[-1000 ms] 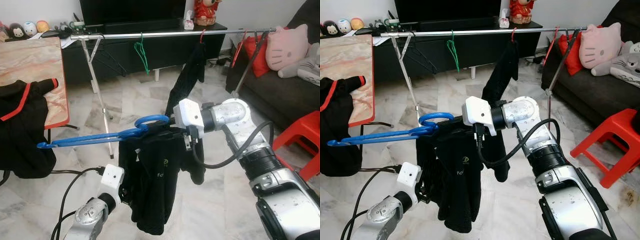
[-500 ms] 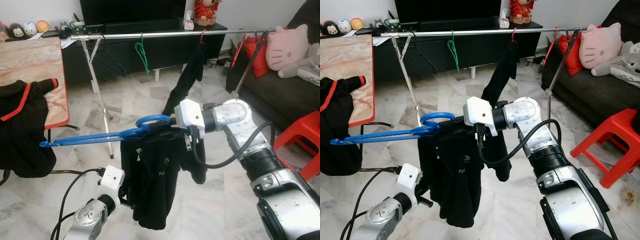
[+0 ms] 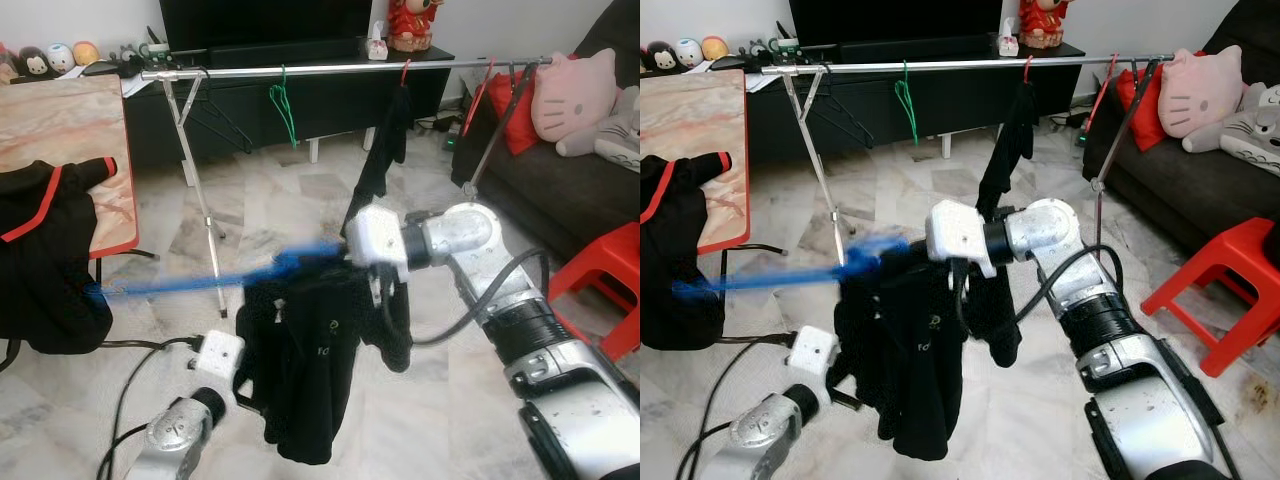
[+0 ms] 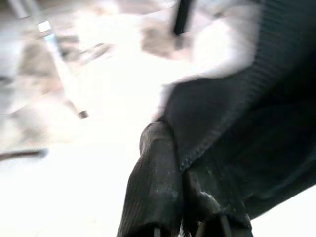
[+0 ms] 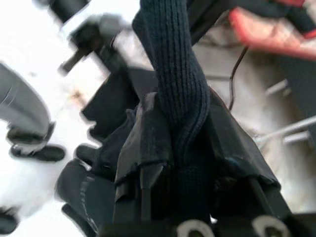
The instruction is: Hang hanger
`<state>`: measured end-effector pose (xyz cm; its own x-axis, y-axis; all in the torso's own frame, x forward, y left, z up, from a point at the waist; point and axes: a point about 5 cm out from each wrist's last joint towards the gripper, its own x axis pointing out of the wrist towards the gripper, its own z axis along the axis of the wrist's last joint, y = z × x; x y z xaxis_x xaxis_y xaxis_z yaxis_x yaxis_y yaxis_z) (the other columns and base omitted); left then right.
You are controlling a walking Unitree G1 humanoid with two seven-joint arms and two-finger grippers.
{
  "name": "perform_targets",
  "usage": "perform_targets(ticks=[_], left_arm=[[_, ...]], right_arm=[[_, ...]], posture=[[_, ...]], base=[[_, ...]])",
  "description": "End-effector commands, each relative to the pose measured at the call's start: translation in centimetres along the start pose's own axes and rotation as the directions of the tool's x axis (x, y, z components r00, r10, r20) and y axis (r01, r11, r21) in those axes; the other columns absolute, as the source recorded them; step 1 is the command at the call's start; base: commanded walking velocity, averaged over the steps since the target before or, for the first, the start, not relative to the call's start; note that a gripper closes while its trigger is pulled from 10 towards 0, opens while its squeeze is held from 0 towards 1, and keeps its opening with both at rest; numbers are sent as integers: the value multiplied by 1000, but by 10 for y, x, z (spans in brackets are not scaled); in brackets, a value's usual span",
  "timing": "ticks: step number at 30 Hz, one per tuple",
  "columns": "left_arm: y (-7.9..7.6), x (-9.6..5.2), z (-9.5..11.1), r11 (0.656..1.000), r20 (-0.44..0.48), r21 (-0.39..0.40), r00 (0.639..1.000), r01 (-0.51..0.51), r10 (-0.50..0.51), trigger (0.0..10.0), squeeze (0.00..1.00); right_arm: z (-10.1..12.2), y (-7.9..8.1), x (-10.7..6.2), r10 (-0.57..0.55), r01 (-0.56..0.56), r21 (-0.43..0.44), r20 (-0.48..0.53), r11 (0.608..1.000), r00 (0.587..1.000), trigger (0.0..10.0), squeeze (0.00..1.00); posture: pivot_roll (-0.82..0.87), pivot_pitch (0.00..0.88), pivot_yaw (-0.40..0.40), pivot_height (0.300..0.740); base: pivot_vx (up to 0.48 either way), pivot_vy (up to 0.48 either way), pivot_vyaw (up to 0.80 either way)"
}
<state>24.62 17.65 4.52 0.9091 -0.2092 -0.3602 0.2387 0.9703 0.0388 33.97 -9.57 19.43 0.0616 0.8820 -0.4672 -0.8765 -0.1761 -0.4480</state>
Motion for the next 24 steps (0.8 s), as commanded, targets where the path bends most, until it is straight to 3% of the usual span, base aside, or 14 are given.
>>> perform_targets(ticks=[1, 9, 12, 14, 17, 24], left_arm=[[4, 1, -7, 999, -49, -14, 998, -50, 49, 0, 0], [19, -7, -23, 984, -140, -47, 977, -171, 163, 0, 0], [22, -10, -32, 980, -188, -65, 966, -190, 175, 0, 0], [22, -10, -35, 977, -210, -85, 962, -194, 172, 0, 0], [22, -11, -35, 974, -213, -102, 961, -203, 178, 0, 0], [31, -17, -40, 964, -236, -97, 947, -247, 218, 0, 0]], right_arm=[[1, -1, -4, -12, 12, -21, -2, 1000, 1000, 0, 0], [-17, 5, -9, -46, 48, 29, -59, 998, 997, 0, 0], [-19, 6, -13, -69, 68, 91, -2, 994, 998, 0, 0], [-18, 6, -17, -91, 74, 180, 88, 981, 992, 0, 0], [-20, 9, -21, -74, 47, 210, 125, 976, 989, 0, 0], [-36, 20, -33, -52, 22, 290, 96, 957, 994, 0, 0]], posture=[[-27, 0, -45, 732], [-28, 0, -46, 732], [-31, 0, -44, 732], [-33, 0, -41, 732], [-33, 0, -39, 732], [-35, 0, -35, 732]], base=[[0, 0, 0], [0, 0, 0], [0, 0, 0], [0, 0, 0], [0, 0, 0], [0, 0, 0]])
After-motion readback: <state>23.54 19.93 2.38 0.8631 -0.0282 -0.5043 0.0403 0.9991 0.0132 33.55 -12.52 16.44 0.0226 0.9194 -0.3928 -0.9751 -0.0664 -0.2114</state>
